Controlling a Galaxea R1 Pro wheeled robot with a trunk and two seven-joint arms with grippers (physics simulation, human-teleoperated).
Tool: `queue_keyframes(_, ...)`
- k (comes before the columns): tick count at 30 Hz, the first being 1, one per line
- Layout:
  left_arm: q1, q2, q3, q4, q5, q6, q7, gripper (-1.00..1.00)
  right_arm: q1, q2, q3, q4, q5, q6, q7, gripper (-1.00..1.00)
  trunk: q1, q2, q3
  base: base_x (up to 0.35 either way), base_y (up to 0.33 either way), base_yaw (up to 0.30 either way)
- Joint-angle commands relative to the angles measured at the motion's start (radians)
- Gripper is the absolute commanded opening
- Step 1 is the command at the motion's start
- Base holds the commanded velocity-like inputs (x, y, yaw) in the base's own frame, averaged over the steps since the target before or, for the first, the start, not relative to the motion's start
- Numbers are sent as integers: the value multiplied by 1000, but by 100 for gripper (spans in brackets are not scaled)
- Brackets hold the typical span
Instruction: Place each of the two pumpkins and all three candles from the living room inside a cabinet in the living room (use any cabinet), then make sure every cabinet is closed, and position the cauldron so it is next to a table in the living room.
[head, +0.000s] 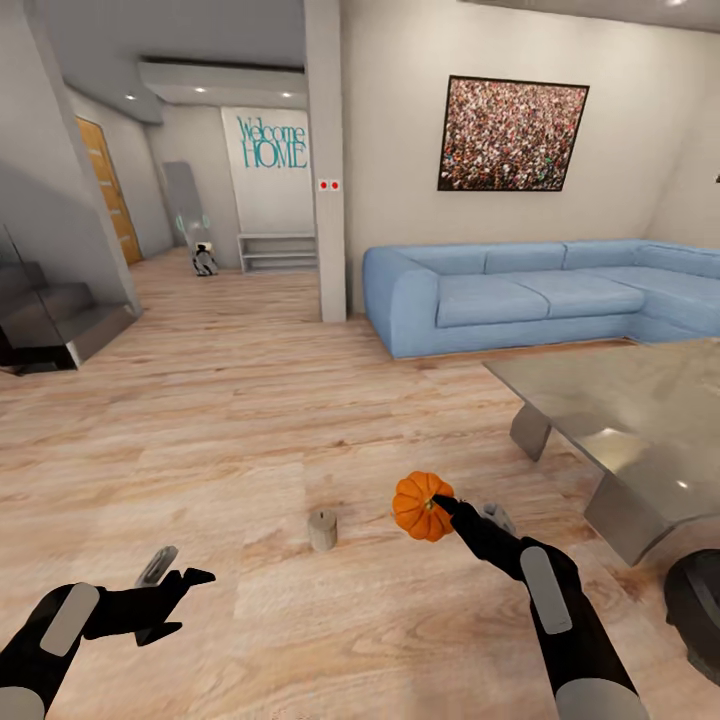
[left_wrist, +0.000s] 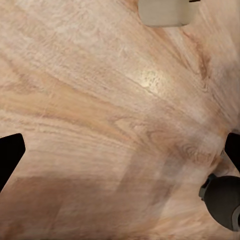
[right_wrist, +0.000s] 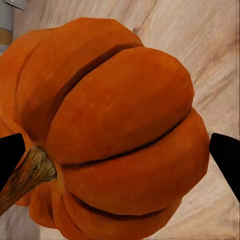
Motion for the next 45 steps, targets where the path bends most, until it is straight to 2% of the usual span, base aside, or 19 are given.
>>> queue_keyframes(1, 0, 0, 0, 0, 0, 1, 0, 100, 0, 0, 0, 4, -3, 0, 0, -100, 0, 0, 0, -159, 32, -262)
queue_keyframes(7, 0, 1, 1, 0, 0, 3, -1, 100, 0, -1, 1, 10, -2, 0, 0, -100, 0, 0, 0, -158, 9, -276)
queue_keyframes(16, 0, 2, 3, 0, 0, 3, -2, 100, 0, -1, 1, 38, -2, 6, 0, -100, -4, 2, 35, -59, 0, -281)
queue_keyframes(22, 0, 2, 3, 0, 0, 3, -2, 100, -7, -9, -1, 171, -2, 14, 1, -100, -7, 3, 53, -1, 0, -195)
queue_keyframes(27, 0, 2, 3, 0, 0, 3, -2, 100, -10, -10, -2, 209, -3, 14, 1, -100, -9, 5, 64, 0, 0, -30)
queue_keyframes(45, 0, 2, 3, 0, 0, 3, 0, 100, -11, -12, -14, 221, -5, 16, 0, -100, -78, 131, 91, -4, 0, -1)
